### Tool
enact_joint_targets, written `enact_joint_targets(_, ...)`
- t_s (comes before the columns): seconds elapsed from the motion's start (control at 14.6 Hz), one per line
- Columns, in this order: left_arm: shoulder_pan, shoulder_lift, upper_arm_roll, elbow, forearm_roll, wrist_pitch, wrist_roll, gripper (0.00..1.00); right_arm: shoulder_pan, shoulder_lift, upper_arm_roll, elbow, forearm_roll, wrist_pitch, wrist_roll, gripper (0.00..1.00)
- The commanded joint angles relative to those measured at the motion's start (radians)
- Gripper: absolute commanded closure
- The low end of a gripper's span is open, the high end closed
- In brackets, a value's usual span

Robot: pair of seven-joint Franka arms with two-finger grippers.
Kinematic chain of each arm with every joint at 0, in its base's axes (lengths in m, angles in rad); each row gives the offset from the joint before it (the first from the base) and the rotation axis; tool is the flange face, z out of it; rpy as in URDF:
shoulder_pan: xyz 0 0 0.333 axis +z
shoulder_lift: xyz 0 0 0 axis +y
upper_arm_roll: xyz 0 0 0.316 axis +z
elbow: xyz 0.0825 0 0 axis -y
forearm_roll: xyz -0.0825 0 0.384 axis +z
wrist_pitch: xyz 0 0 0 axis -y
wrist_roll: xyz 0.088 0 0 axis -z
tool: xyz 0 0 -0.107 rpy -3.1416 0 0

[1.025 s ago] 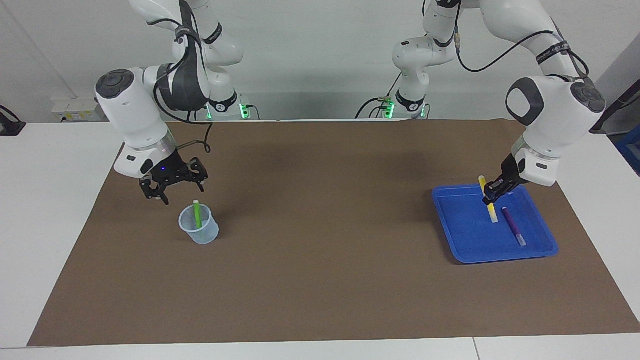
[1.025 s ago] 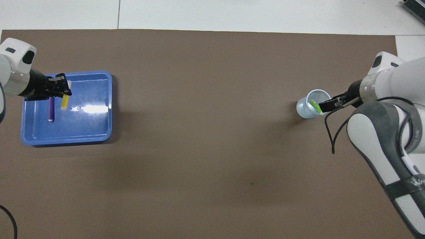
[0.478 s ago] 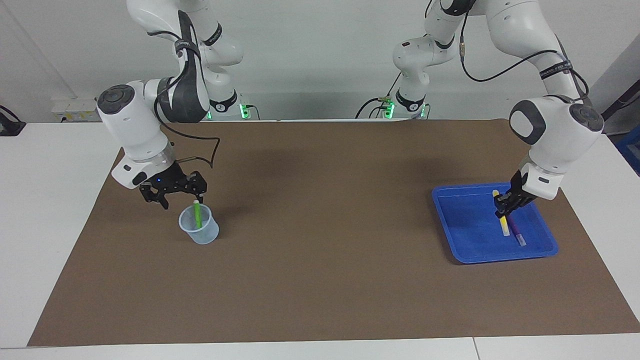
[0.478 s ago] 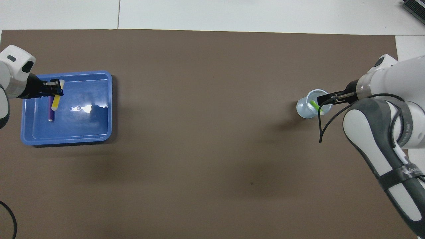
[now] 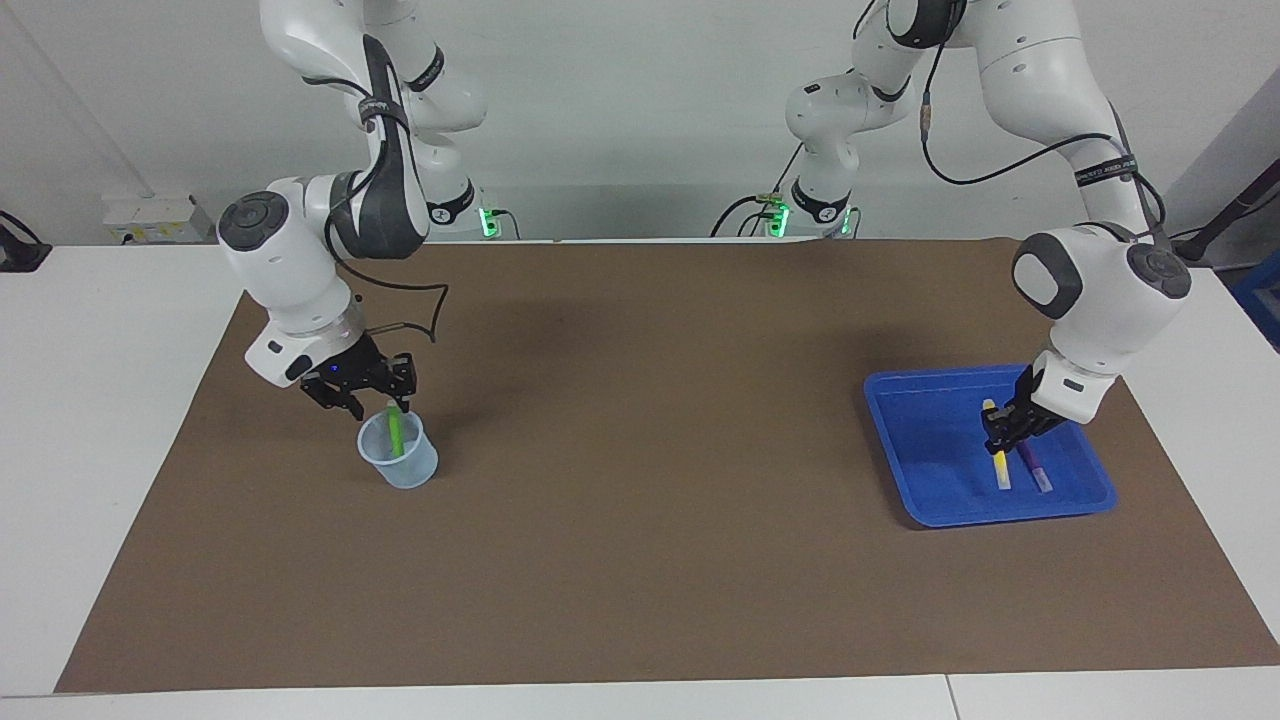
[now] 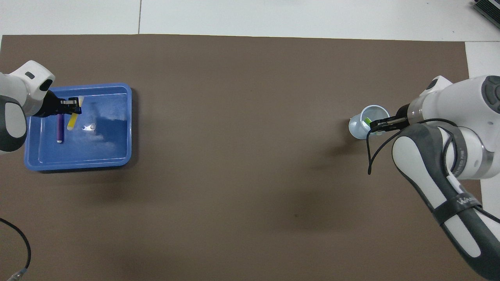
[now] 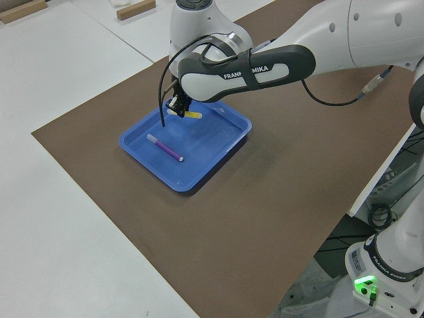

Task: Right arm passes pens to left for tray arrangement
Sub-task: 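Lower the yellow pen into the blue tray and open the left gripper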

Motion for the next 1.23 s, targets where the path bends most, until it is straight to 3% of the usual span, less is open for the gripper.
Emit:
enact_joint_targets(0.0, 0.023, 0.020, -0.006, -0.016, 0.022, 0.048, 0.034, 1.00, 0.007, -0.029, 0.004, -0.034, -0.006, 0.021, 0.016, 0.52)
enact_joint_targets(0.34, 0.054, 0.014, -0.006, -0.054, 0.022, 0.089, 0.047, 1.00, 0.004, -0.031, 0.004, -0.046, -0.012, 0.025, 0.014, 0.54)
enact_joint_targets(1.02, 0.064, -0.002, -0.006, -0.122, 0.022, 0.157, 0.054, 0.99, -0.004, -0.031, 0.004, -0.058, -0.015, 0.024, -0.044, 0.74)
enact_joint_targets(1.09, 0.063, -0.002, -0.006, -0.122, 0.022, 0.155, 0.054, 0.73, -0.004, -0.031, 0.004, -0.058, -0.015, 0.024, -0.045, 0.75)
enact_joint_targets(1.16, 0.063, -0.002, -0.006, -0.122, 0.022, 0.157, 0.053, 0.57, -0.004, -0.031, 0.002, -0.058, -0.015, 0.025, -0.045, 0.78)
